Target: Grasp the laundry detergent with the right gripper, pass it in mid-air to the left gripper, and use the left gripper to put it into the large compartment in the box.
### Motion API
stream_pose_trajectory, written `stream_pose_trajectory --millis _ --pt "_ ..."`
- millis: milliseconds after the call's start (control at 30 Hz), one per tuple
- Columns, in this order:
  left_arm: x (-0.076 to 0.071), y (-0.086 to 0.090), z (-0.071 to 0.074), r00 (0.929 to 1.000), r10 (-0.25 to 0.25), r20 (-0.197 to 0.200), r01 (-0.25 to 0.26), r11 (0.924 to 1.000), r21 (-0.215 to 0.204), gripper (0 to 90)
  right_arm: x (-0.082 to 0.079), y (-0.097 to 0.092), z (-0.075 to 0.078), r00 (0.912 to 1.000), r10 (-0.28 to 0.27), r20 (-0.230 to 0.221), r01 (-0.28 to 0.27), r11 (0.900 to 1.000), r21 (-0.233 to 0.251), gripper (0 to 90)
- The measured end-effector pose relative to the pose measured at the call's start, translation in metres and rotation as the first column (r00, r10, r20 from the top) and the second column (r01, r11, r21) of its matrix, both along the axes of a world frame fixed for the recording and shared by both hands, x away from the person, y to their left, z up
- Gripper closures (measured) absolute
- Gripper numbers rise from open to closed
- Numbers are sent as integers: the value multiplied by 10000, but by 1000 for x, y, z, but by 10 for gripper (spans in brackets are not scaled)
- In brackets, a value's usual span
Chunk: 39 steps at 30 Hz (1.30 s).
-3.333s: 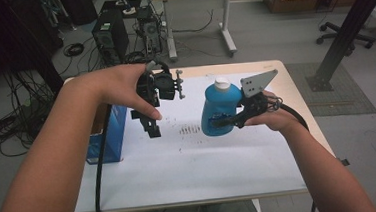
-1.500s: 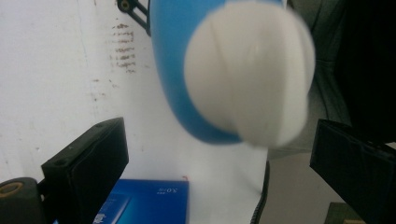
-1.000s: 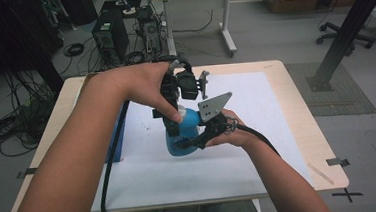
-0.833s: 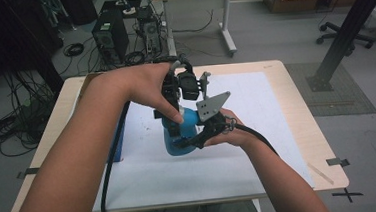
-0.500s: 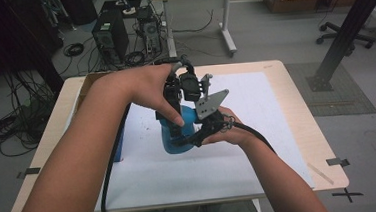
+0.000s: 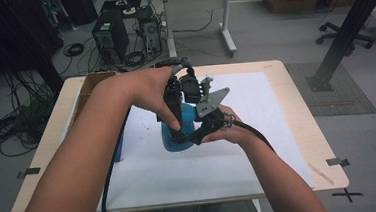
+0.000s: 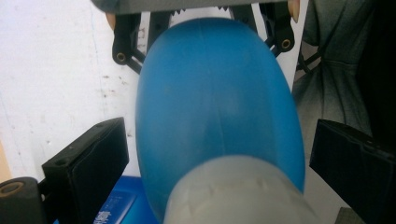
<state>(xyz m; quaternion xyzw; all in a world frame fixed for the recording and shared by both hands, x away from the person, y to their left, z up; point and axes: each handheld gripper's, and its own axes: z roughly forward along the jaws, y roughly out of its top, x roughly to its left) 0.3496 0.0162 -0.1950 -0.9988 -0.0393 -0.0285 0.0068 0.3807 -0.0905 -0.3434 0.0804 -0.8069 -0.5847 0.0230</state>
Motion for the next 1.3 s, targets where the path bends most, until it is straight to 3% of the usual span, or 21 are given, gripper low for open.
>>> stream_pose_trajectory --millis 367,733,1300 --pt "0 0 -1 10000 -12 85 12 10000 57 86 2 0 1 10000 -44 10 44 10000 33 450" --pt "0 -1 -1 9997 -61 219 54 9994 346 205 1 1 3 10000 13 51 -13 10000 7 450" --pt "-3 -1 2 9998 -106 171 103 9998 179 299 0 3 3 9999 2 106 -2 10000 61 450"
